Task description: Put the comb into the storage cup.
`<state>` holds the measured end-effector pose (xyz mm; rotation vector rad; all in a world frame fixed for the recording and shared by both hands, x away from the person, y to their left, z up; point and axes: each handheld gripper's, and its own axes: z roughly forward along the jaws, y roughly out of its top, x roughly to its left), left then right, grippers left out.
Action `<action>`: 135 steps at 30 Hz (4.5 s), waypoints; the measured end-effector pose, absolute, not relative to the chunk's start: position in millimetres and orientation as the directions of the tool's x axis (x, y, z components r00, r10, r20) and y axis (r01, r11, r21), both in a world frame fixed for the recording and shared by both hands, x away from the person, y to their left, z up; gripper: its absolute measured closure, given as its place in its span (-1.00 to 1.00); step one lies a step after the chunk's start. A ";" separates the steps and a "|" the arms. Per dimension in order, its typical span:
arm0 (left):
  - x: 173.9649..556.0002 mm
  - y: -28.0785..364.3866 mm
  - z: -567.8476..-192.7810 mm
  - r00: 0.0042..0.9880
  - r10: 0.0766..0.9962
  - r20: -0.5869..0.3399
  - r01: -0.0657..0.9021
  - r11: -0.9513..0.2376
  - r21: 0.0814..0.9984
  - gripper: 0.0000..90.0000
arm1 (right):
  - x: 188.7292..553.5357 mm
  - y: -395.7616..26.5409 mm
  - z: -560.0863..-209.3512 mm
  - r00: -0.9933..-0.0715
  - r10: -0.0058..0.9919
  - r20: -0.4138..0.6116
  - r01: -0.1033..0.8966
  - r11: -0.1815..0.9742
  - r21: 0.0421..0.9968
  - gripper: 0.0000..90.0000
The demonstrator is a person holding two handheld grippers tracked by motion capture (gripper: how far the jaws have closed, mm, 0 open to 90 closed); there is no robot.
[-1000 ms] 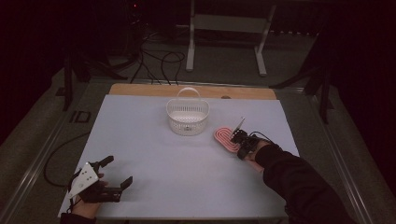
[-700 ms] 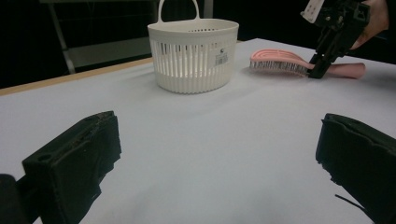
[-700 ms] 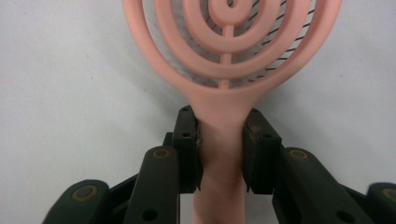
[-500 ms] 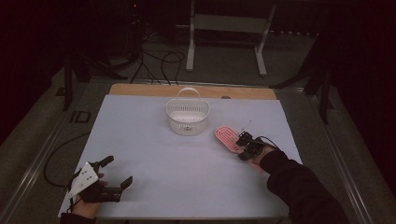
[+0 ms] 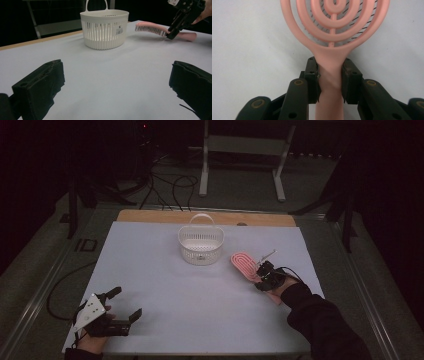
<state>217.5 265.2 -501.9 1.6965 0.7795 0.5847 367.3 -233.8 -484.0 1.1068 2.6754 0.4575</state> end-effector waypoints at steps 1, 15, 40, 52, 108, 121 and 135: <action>217.4 265.4 -501.8 0.658 0.753 -0.012 0.199 -0.158 0.967 -1.00 | 367.5 -235.6 -480.4 -0.694 0.716 -0.073 0.645 0.665 0.377 0.57; 217.1 265.2 -501.5 0.658 0.753 -0.008 0.195 -0.160 0.968 -1.00 | 359.3 -247.1 -453.6 -0.678 0.734 -0.022 0.597 0.569 0.566 0.57; 217.2 265.1 -501.8 0.657 0.754 -0.010 0.198 -0.160 0.967 -1.00 | 322.7 -238.5 -455.3 -0.660 0.749 0.068 0.480 0.349 0.805 0.57; 217.1 263.5 -501.4 0.660 0.751 -0.011 0.199 -0.161 0.967 -1.00 | 306.1 -241.7 -457.0 -0.643 0.761 0.092 0.416 0.246 0.875 0.57; 254.2 199.8 -387.2 0.714 0.698 -0.054 0.278 -0.212 0.937 -1.00 | 283.8 -238.1 -465.0 -0.655 0.753 0.063 0.218 0.108 0.970 0.57; 268.1 161.0 -354.7 0.738 0.674 -0.033 0.266 -0.245 0.932 -1.00 | 284.1 -236.5 -464.1 -0.651 0.757 0.057 0.216 0.112 0.970 0.57; 280.3 110.2 -340.4 0.770 0.635 -0.053 0.288 -0.272 0.918 -1.00 | 284.7 -234.8 -464.3 -0.644 0.763 0.055 0.213 0.110 0.971 0.57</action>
